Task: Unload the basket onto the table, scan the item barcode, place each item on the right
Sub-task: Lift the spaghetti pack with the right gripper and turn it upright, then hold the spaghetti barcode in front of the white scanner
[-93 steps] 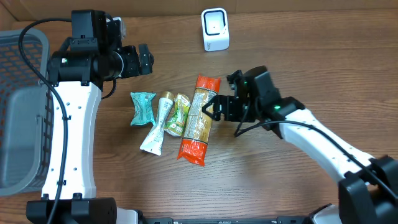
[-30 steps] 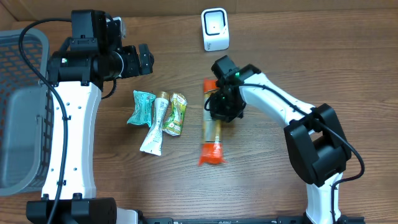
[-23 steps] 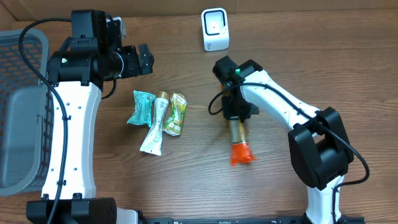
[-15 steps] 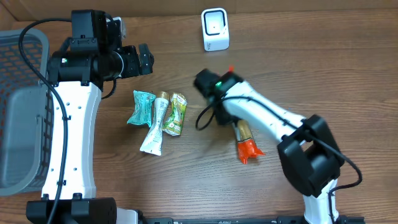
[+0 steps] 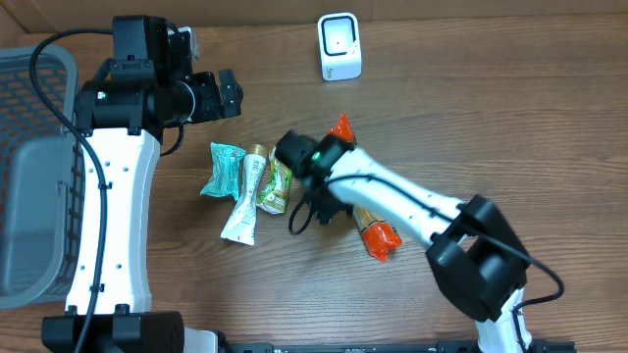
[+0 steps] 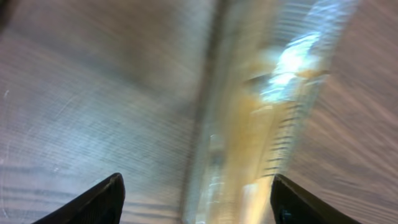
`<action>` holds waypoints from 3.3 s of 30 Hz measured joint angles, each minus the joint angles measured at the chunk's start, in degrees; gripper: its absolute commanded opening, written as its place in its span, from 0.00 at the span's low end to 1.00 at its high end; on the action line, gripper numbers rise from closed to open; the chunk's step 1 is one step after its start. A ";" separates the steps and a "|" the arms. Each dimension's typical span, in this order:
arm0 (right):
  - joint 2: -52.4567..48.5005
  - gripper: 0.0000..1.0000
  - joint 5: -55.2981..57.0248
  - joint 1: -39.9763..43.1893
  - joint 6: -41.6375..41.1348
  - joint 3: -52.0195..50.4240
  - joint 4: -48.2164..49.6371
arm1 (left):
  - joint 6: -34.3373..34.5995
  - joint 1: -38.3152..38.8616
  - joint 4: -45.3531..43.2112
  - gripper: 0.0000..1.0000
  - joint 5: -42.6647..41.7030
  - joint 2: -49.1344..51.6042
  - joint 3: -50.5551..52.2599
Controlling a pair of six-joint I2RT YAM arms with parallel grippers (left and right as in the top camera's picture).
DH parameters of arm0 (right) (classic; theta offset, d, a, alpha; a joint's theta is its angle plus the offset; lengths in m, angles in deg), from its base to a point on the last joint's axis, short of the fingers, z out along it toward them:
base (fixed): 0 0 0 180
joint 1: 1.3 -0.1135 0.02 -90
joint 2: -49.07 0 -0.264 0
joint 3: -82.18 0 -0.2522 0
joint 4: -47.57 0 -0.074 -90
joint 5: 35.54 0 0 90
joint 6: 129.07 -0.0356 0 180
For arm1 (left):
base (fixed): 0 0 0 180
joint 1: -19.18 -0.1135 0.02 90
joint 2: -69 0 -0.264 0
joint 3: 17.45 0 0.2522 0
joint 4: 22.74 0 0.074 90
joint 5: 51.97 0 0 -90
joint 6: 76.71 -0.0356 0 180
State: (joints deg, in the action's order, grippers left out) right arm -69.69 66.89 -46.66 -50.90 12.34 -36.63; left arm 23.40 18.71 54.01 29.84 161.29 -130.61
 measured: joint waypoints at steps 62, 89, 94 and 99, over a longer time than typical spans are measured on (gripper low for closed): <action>13.53 0.04 -50.49 27.32 16.52 1.09 6.08 | 0.00 0.00 -0.02 1.00 0.00 0.00 0.00; 23.37 0.04 -65.96 29.94 16.74 1.36 5.88 | 0.00 0.00 -0.02 1.00 0.00 0.00 0.00; 23.34 0.04 -53.68 28.17 16.79 1.36 5.84 | 0.00 0.00 0.00 1.00 0.00 0.00 0.00; 23.19 0.04 -37.51 23.96 16.76 1.36 6.97 | 0.00 0.00 0.00 1.00 0.00 0.00 0.00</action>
State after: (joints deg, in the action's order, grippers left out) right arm -46.50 29.38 -22.71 -34.14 13.70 -29.65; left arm 23.40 18.71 54.01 29.84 161.29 -130.61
